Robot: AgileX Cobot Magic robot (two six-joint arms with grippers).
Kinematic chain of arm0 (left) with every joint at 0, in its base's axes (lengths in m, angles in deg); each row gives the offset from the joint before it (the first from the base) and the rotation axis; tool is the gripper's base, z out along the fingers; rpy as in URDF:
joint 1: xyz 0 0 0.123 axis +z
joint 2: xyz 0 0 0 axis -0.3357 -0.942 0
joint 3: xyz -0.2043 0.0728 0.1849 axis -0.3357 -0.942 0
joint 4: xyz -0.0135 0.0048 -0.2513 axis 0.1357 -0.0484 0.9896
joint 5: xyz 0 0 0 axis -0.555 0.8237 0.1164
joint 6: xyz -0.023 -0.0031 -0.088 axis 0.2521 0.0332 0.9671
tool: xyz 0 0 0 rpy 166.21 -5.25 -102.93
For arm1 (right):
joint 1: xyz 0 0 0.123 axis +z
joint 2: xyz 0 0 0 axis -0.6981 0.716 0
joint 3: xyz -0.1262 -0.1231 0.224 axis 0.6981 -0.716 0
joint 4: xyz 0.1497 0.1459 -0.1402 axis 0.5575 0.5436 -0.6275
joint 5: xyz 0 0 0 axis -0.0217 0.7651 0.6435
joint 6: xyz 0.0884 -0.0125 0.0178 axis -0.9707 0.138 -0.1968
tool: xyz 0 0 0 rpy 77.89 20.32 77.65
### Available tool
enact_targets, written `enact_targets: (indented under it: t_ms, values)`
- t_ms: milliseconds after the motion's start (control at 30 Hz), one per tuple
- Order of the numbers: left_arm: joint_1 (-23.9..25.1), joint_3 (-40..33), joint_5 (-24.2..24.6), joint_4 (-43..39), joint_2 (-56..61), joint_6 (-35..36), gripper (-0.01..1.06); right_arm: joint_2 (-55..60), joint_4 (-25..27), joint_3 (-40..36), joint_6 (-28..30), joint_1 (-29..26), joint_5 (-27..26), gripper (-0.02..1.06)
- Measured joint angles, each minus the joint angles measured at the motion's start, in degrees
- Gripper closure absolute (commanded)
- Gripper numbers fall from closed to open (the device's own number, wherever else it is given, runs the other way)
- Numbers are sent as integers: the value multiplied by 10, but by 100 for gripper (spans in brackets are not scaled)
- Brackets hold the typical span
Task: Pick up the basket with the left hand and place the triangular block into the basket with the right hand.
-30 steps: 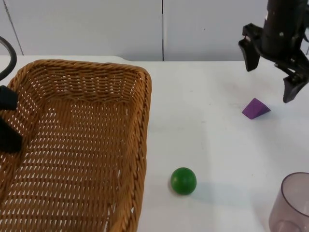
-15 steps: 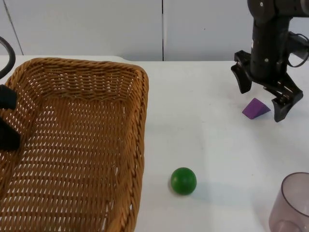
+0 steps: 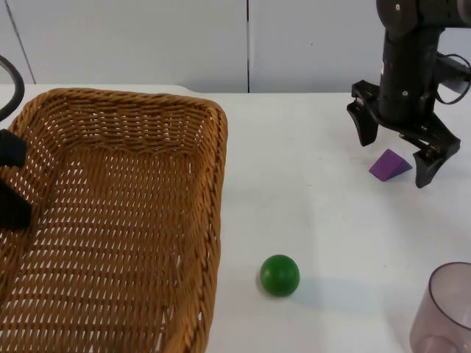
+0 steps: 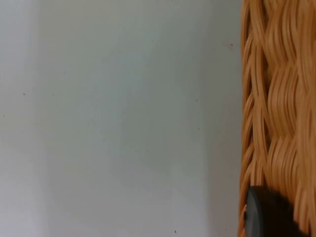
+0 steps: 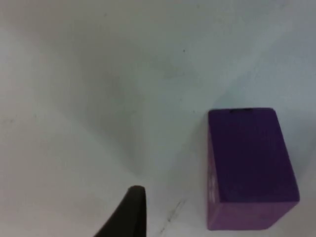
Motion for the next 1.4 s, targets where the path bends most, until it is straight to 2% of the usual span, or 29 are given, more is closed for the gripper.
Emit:
enact_targets:
  t_ms: [167, 333, 700, 833, 967, 1400]
  values:
    - [0, 0, 1, 0, 0, 0, 105, 0, -25, 0, 36, 0, 0, 5]
    - [0, 0, 1, 0, 0, 0, 105, 0, -39, 0, 40, 0, 0, 5]
    - [0, 0, 1, 0, 0, 0, 105, 0, -36, 0, 68, 0, 0, 5]
    - [0, 0, 1, 0, 0, 0, 105, 0, -34, 0, 127, 0, 0, 5]
    - [0, 0, 1, 0, 0, 0, 105, 0, -34, 0, 163, 0, 1, 5]
    - [0, 0, 1, 0, 0, 0, 105, 1, -20, 0, 170, 0, 1, 5]
